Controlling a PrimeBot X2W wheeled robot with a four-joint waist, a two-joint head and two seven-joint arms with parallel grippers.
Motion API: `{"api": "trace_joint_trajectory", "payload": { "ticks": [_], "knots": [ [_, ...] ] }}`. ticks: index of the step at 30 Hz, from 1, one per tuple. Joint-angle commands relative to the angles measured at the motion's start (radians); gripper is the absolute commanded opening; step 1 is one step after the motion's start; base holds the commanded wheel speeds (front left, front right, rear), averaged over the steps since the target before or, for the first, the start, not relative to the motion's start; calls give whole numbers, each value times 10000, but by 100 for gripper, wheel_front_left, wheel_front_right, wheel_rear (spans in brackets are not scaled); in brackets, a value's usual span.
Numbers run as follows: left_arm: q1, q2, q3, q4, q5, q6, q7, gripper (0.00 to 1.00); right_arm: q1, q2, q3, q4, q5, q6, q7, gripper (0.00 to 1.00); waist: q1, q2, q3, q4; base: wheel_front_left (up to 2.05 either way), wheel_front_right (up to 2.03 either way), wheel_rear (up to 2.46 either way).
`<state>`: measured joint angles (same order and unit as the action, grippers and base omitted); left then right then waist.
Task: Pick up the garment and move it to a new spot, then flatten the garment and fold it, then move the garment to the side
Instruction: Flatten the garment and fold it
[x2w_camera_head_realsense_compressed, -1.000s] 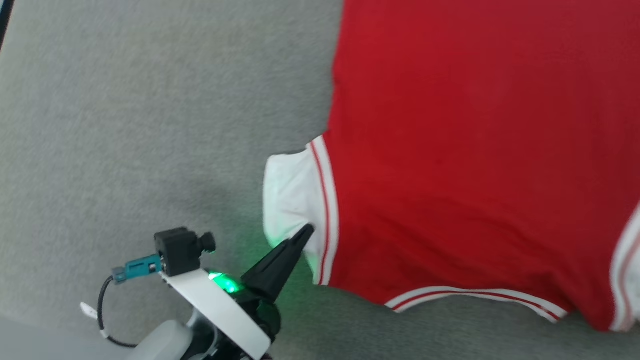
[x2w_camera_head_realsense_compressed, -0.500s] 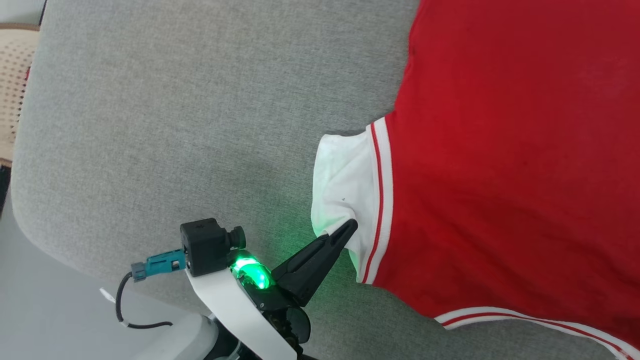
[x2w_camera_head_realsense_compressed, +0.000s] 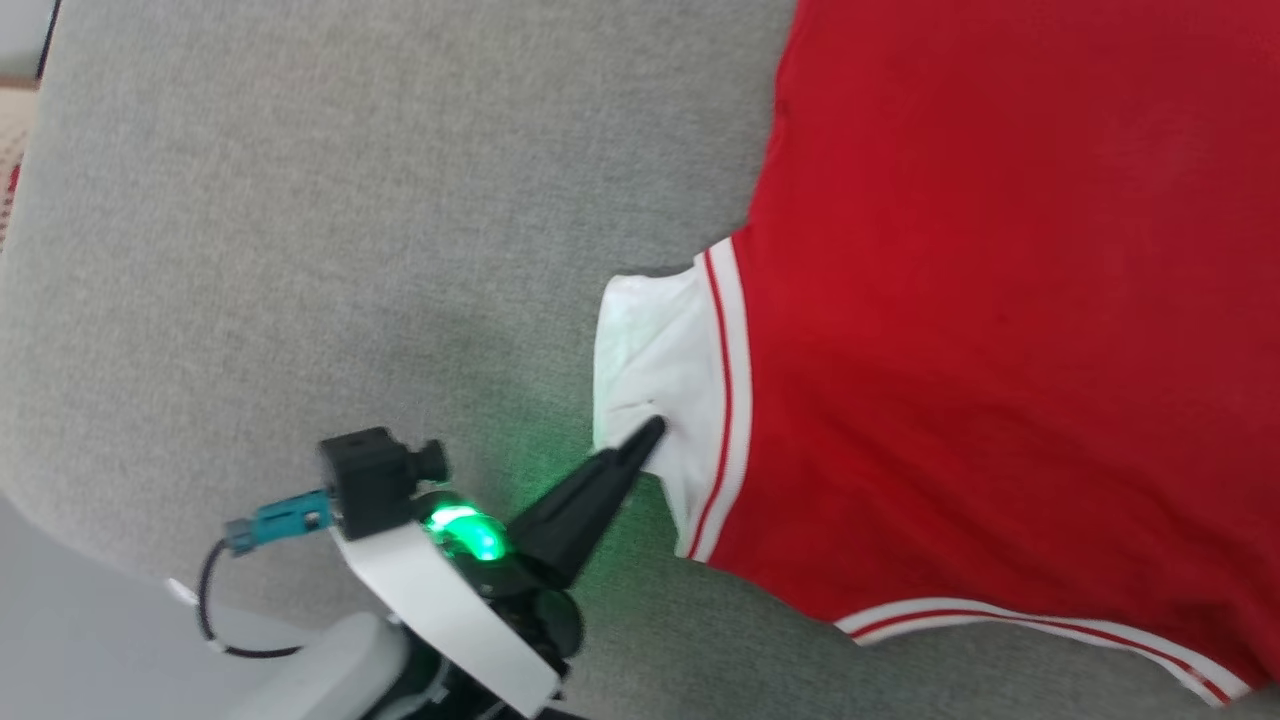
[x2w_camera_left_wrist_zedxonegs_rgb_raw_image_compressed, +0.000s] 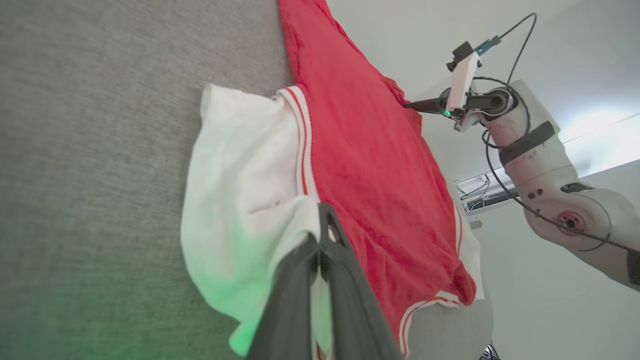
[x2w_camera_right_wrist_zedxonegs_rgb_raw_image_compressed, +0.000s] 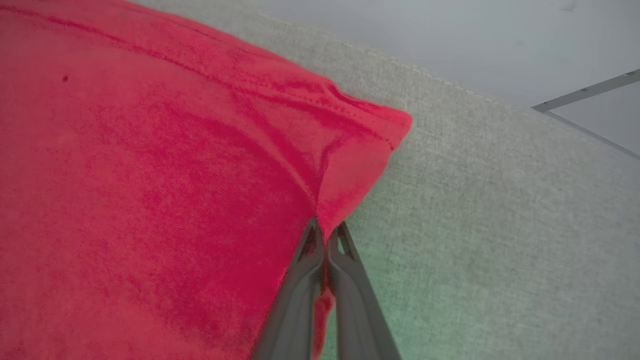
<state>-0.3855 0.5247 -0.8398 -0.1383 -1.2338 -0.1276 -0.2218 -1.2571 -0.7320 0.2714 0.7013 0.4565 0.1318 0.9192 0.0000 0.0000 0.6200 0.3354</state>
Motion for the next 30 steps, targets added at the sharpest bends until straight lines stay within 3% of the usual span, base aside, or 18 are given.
{"api": "trace_joint_trajectory", "payload": {
  "ticks": [1,9,16,23,30],
  "knots": [
    [61,103,63,57,-32,-39,-74,0,287,-74,146,-72,159,-22,-25,0,0,0,-321,-286,0,0,0],
    [781,646,599,552,-417,14,-280,0,3107,-1605,1441,-2973,2903,-17,-117,0,0,0,-1495,-1261,0,0,0],
    [1286,964,1038,466,-469,300,-357,0,6946,-2618,825,-5513,4555,-15,-728,0,0,0,-2191,-1922,0,0,0],
    [1601,1133,1388,503,-506,547,-392,0,11251,-2293,-174,-7841,4643,-14,-724,0,0,0,-2527,-2326,0,0,0],
    [1582,1225,1430,478,-515,584,-309,0,13984,-1102,-1409,-10105,3900,-14,-37,0,0,0,-2580,-2493,0,0,0]
  ]
}}
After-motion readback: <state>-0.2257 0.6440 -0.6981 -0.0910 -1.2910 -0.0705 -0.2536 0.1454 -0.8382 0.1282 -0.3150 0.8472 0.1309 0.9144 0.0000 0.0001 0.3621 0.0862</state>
